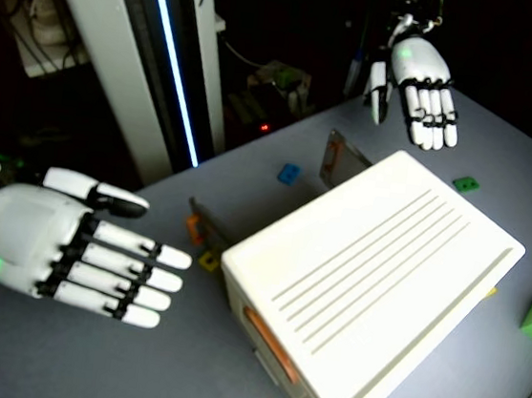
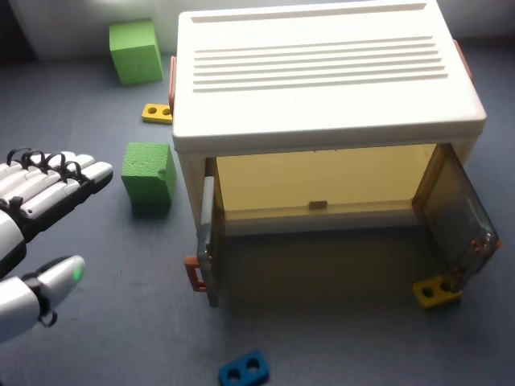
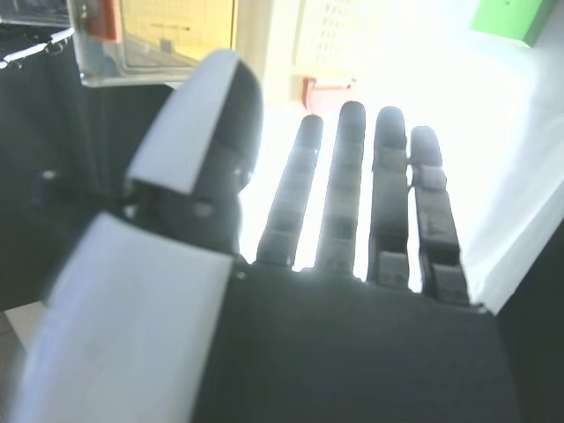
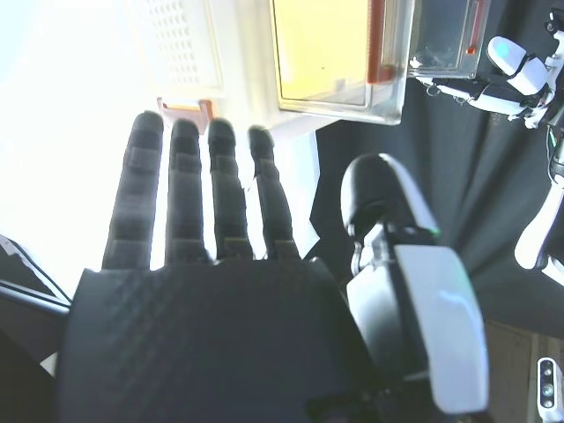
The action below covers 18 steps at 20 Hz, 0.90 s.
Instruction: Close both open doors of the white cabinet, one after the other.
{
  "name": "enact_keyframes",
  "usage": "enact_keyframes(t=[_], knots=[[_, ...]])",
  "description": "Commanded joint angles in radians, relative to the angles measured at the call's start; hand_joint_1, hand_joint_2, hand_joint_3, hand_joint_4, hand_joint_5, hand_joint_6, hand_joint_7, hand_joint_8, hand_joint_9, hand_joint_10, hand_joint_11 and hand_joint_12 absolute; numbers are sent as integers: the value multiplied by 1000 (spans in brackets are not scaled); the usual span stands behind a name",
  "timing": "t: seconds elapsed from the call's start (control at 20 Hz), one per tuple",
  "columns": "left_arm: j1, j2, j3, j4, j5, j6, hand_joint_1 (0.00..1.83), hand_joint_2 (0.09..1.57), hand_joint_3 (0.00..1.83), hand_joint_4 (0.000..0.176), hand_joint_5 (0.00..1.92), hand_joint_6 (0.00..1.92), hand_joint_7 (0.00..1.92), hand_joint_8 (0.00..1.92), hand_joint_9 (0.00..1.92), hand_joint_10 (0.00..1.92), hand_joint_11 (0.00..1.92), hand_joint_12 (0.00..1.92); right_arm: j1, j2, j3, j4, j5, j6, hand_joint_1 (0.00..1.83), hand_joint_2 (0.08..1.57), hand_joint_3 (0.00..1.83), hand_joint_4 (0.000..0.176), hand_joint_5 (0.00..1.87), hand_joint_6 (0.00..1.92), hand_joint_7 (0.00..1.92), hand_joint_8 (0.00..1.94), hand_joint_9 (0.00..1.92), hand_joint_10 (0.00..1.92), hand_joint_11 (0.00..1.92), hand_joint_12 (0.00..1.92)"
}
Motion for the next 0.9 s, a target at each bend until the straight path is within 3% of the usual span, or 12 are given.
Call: enact_keyframes(t=[0.0, 0.05, 0.1, 0.2, 0.3, 0.4, 0.45, 0.7, 0.85], knots=[[-9, 1, 5, 3, -120, -9, 0, 1570, 92, 0, 0, 0, 0, 0, 0, 0, 0, 189, 12, 1, 7, 23, 118, 9, 0, 1463, 6, 44, 106, 7, 77, 5, 55, 5, 76, 13], [-11, 1, 6, 10, -120, -14, 0, 1570, 92, 0, 0, 0, 0, 0, 0, 0, 0, 189, 14, 1, 7, 23, 118, 9, 0, 1463, 6, 44, 106, 7, 77, 5, 55, 5, 76, 13], [-17, 1, 6, 30, -113, -23, 0, 1571, 129, 0, 25, 0, 33, 0, 60, 2, 0, 425, 15, 1, 7, 23, 118, 10, 0, 1473, 8, 27, 125, 12, 91, 9, 64, 7, 89, 15], [-40, -9, 9, 88, -70, -40, 0, 1571, 178, 0, 34, 1, 56, 2, 103, 6, 0, 691, 15, 1, 9, 21, 115, 14, 0, 1468, 4, 34, 112, 4, 76, 1, 50, 0, 75, 7], [-68, -28, 22, 135, -21, -70, 0, 1571, 219, 0, 35, 0, 34, 2, 77, 5, 0, 448, 15, 0, 10, 21, 112, 14, 0, 1455, 0, 33, 109, 2, 68, 0, 43, 0, 70, 4], [-86, -32, 24, 167, -2, -84, 0, 1571, 219, 0, 44, 2, 25, 0, 74, 2, 11, 432, 15, 0, 10, 20, 112, 17, 0, 1454, 0, 29, 119, 5, 79, 4, 56, 5, 83, 8], [-96, -35, 24, 185, 7, -87, 0, 1571, 186, 0, 47, 2, 18, 0, 65, 2, 19, 440, 15, 0, 10, 19, 112, 17, 0, 1448, 0, 39, 114, 2, 75, 2, 54, 4, 77, 5], [-120, -40, 26, 229, 25, -102, 0, 1571, 158, 0, 47, 2, 1, 0, 33, 1, 0, 391, 15, -1, 11, 18, 112, 17, 0, 1445, 0, 34, 122, 4, 81, 4, 75, 9, 109, 14], [-127, -49, 26, 243, 24, -112, 0, 1571, 115, 0, 80, 4, 20, 2, 61, 4, 0, 365, 15, -2, 11, 17, 112, 17, 0, 1440, 0, 46, 120, 2, 87, 4, 73, 5, 104, 9]])
